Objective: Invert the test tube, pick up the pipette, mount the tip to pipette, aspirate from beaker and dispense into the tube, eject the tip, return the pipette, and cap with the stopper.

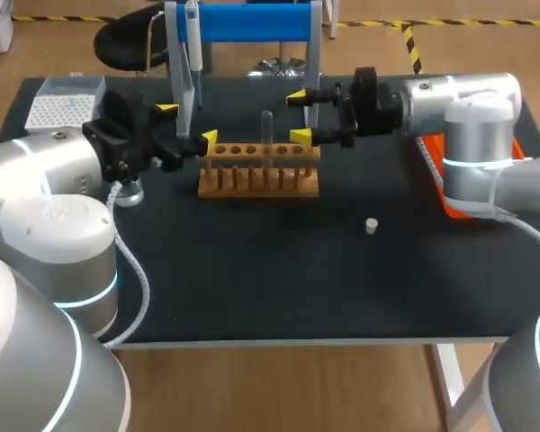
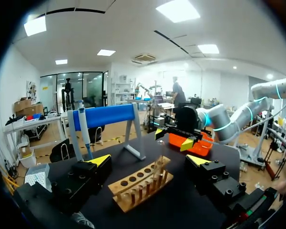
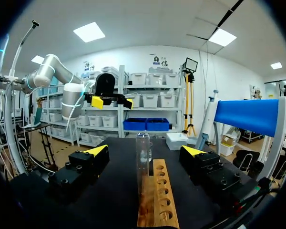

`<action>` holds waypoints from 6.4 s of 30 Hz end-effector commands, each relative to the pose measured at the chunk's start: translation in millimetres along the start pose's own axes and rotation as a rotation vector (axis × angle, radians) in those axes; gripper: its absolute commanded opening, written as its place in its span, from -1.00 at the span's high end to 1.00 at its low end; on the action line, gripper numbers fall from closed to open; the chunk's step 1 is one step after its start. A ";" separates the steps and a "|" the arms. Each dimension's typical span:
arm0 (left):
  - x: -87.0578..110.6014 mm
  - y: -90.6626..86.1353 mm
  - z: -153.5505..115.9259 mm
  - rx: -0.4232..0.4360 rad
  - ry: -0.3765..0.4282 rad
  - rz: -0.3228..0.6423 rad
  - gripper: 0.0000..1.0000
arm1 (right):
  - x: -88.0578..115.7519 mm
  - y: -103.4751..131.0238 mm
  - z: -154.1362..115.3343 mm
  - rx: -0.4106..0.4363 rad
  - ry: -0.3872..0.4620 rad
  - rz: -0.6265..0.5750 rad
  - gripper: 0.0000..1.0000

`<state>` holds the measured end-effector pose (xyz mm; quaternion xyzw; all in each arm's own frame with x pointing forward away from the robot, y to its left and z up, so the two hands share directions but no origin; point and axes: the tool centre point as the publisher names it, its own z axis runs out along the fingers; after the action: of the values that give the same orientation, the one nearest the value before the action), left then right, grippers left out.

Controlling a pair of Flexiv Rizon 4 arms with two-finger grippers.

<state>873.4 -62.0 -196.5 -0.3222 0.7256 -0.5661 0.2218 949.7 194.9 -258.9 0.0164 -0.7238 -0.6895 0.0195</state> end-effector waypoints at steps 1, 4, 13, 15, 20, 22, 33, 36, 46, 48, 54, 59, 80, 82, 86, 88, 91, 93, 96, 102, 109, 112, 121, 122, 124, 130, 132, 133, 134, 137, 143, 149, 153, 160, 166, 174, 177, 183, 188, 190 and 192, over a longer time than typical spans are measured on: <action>-0.3 0.5 0.3 0.001 0.001 -0.001 -1.00 | -5.8 -5.3 9.6 -0.005 0.029 0.002 -1.00; -0.3 0.5 0.3 0.001 0.001 -0.001 -1.00 | -2.8 -7.1 14.4 -0.005 0.043 0.001 -0.80; -0.3 0.5 0.3 0.001 0.001 -0.001 -1.00 | 0.1 -13.7 25.9 0.002 0.034 -0.006 -0.85; -0.3 0.5 0.3 0.001 0.001 -0.001 -1.00 | 0.7 -14.2 28.4 0.001 0.038 -0.007 -0.82; -0.3 0.5 0.3 0.001 0.001 -0.001 -1.00 | -0.2 -14.7 34.0 -0.002 0.056 -0.014 -0.63; -0.3 0.5 0.3 0.001 0.001 -0.001 -1.00 | -1.3 -14.8 35.8 -0.006 0.063 -0.014 -0.61; -0.3 0.5 0.3 0.001 0.001 -0.001 -1.00 | -0.5 -16.3 47.5 -0.015 0.100 -0.008 -0.17; -0.3 0.5 0.3 0.001 0.001 -0.001 -1.00 | -1.1 -16.6 48.9 -0.018 0.102 -0.005 -0.16; -0.3 0.5 0.3 0.001 0.001 -0.001 -1.00 | -3.1 -16.9 51.9 -0.026 0.103 0.003 -0.02; -0.3 0.5 0.3 0.001 0.001 -0.001 -1.00 | -2.6 -16.9 52.6 -0.026 0.103 0.004 0.01; -0.3 0.5 0.3 0.001 0.001 -0.001 -1.00 | -2.0 -17.3 53.9 -0.028 0.101 0.011 0.04; -0.3 0.5 0.3 0.001 0.001 -0.001 -1.00 | -1.9 -17.2 54.3 -0.029 0.097 0.013 0.23; -0.3 0.5 0.3 0.001 0.001 -0.001 -1.00 | 1.1 -11.6 53.3 -0.040 0.088 0.023 1.00; -0.3 0.5 0.3 0.001 0.001 -0.001 -1.00 | 0.8 -10.7 53.1 -0.041 0.084 0.023 1.00; -0.3 0.5 0.3 0.001 0.001 -0.001 -1.00 | 0.9 -7.9 52.4 -0.043 0.081 0.024 1.00; -0.3 0.5 0.3 0.001 0.001 -0.001 -1.00 | 1.1 -6.9 52.2 -0.043 0.082 0.023 1.00; -0.3 0.5 0.3 0.001 0.001 -0.001 -1.00 | 1.0 -4.3 51.5 -0.043 0.082 0.020 1.00; -0.3 0.5 0.3 0.001 0.001 -0.001 -1.00 | 0.3 -2.4 50.9 -0.040 0.078 0.013 1.00; -0.3 0.5 0.3 0.001 0.001 -0.001 -1.00 | -1.5 1.4 49.8 -0.041 0.076 0.012 1.00; -0.3 0.5 0.3 0.001 0.001 -0.001 -1.00 | -1.9 10.6 49.2 -0.046 0.075 0.005 1.00; -0.3 0.5 0.3 0.001 0.001 -0.001 -1.00 | -0.3 18.0 48.5 -0.046 0.072 0.008 1.00; -0.3 0.5 0.3 0.001 0.001 -0.001 -1.00 | 1.3 21.1 48.4 -0.040 0.075 0.011 1.00; -0.3 0.5 0.3 0.001 0.001 -0.001 -1.00 | 7.2 31.2 49.2 -0.030 0.075 -0.003 1.00; -0.3 0.5 0.3 0.001 0.001 -0.001 -1.00 | 7.4 32.4 49.3 -0.029 0.074 -0.004 1.00; -0.3 0.5 0.3 0.001 0.001 -0.001 -1.00 | 8.4 34.9 49.4 -0.028 0.073 -0.006 1.00; -0.3 0.5 0.3 0.001 0.001 -0.001 -1.00 | 12.1 43.2 49.4 -0.030 0.070 -0.018 1.00; -0.3 0.5 0.3 0.001 0.001 -0.001 -1.00 | 13.0 46.5 49.2 -0.031 0.068 -0.021 1.00; -0.3 0.5 0.3 0.001 0.001 -0.001 -1.00 | 13.9 48.0 49.0 -0.032 0.067 -0.024 1.00; -0.3 0.5 0.3 0.001 0.001 -0.001 -1.00 | 14.9 49.7 48.6 -0.033 0.067 -0.025 1.00; -0.3 0.5 0.3 0.001 0.001 -0.001 -1.00 | 17.4 54.8 47.0 -0.034 0.063 -0.034 1.00; -0.3 0.5 0.3 0.001 0.001 -0.001 -1.00 | 25.5 64.2 40.2 -0.039 0.053 -0.046 1.00; -0.3 0.5 0.3 0.001 0.001 -0.001 -1.00 | 40.5 66.7 28.9 -0.037 0.041 -0.047 1.00; -0.3 0.5 0.3 0.001 0.001 -0.001 -1.00 | 50.8 65.3 19.4 -0.032 0.023 -0.035 1.00; -0.3 0.5 0.3 0.001 0.001 -0.001 -1.00 | 62.5 69.7 9.3 -0.048 0.017 -0.008 1.00; -0.3 0.5 0.3 0.001 0.001 -0.001 -1.00 | 62.5 69.7 9.3 -0.048 0.017 -0.008 1.00; -0.3 0.5 0.3 0.001 0.001 -0.001 -1.00 | 62.5 69.7 9.3 -0.048 0.017 -0.008 1.00; -0.3 0.5 0.3 0.001 0.001 -0.001 -1.00 | 62.5 69.7 9.3 -0.048 0.017 -0.008 1.00; -0.3 0.5 0.3 0.001 0.001 -0.001 -1.00 | 44.2 69.6 1.9 -0.036 -0.037 0.384 1.00; -0.3 0.5 0.3 0.001 0.001 -0.001 -1.00 | 33.7 69.4 -2.7 -0.052 -0.026 0.768 1.00; -0.3 0.5 0.3 0.001 0.001 -0.001 -1.00 | 30.9 69.4 -4.3 -0.056 -0.025 0.897 1.00; -0.3 0.5 0.3 0.001 0.001 -0.001 -1.00 | 30.4 70.0 -5.5 -0.064 0.003 1.021 1.00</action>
<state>873.3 -62.2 -196.5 -0.3226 0.7255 -0.5660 0.2220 916.4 192.8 -189.9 -0.1556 -0.6903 -0.6887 0.1580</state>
